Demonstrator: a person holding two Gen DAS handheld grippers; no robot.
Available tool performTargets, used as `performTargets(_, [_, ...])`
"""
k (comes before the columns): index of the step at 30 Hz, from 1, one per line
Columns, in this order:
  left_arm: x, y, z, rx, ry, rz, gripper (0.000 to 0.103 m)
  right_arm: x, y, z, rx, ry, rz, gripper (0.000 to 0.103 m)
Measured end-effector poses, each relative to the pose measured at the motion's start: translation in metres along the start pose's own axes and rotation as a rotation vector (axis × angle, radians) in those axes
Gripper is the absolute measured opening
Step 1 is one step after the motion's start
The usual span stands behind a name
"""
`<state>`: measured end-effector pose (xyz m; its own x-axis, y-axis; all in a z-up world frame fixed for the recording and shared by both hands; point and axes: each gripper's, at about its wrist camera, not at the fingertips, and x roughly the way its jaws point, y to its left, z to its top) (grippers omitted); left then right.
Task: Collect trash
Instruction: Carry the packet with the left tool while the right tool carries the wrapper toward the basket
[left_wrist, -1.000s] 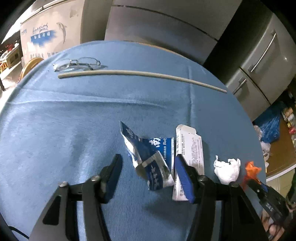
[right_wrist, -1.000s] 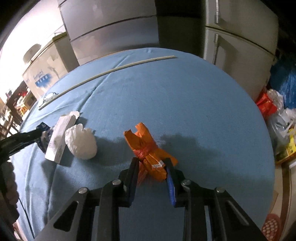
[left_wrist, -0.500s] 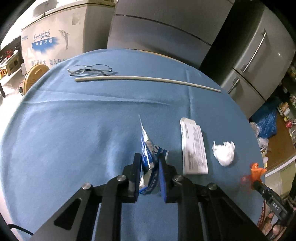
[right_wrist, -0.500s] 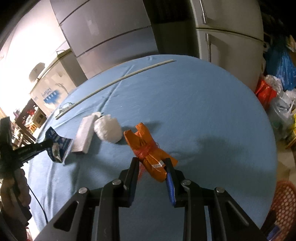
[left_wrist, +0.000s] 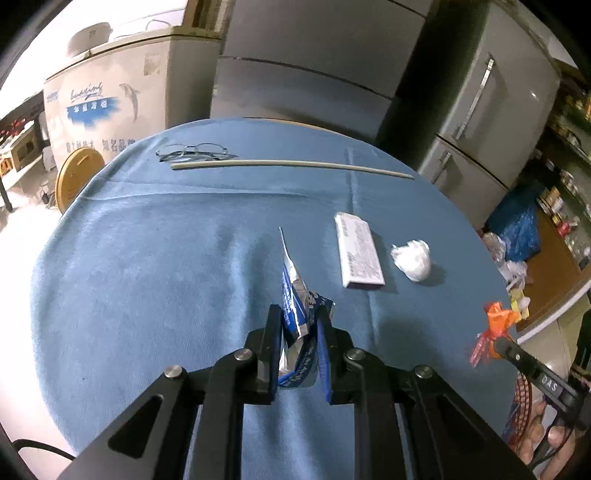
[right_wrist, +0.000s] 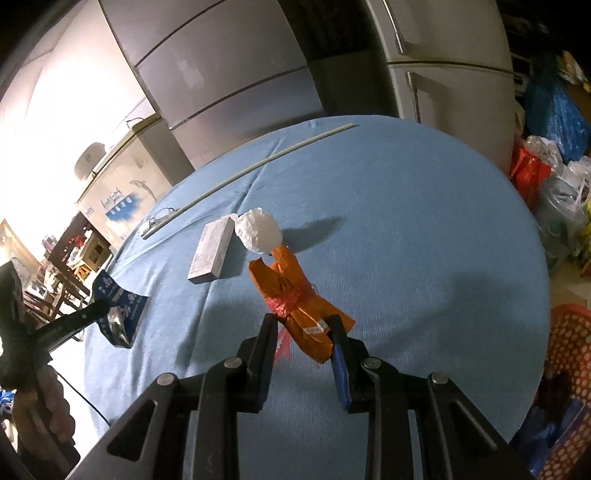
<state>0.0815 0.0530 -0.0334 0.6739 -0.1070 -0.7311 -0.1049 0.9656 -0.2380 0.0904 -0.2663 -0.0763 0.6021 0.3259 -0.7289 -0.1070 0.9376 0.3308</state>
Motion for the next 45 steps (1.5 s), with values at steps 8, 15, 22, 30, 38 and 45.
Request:
performTargets(8, [-0.009,-0.033,-0.017,0.082,0.005,-0.006,0.018,-0.014,-0.001,-0.006,0.013,-0.021,0.011,0.03])
performTargets(15, [-0.014,-0.053,-0.025,0.13,0.005,-0.004,0.018,-0.022,-0.002,-0.013,0.019,-0.022,0.022,0.03])
performTargets(22, [-0.019,-0.066,-0.028,0.162,-0.004,-0.001,0.018,-0.025,-0.001,-0.018,0.02,-0.024,0.035,0.03])
performTargets(30, [-0.021,-0.079,-0.03,0.189,-0.006,-0.007,0.018,-0.032,-0.001,-0.025,0.03,-0.033,0.032,0.03])
performTargets(38, [-0.02,-0.093,-0.032,0.216,-0.003,-0.012,0.018,-0.044,-0.009,-0.029,0.05,-0.047,0.021,0.03])
performTargets(45, [-0.018,-0.109,-0.034,0.247,0.004,-0.024,0.018,-0.055,-0.024,-0.033,0.083,-0.063,0.004,0.03])
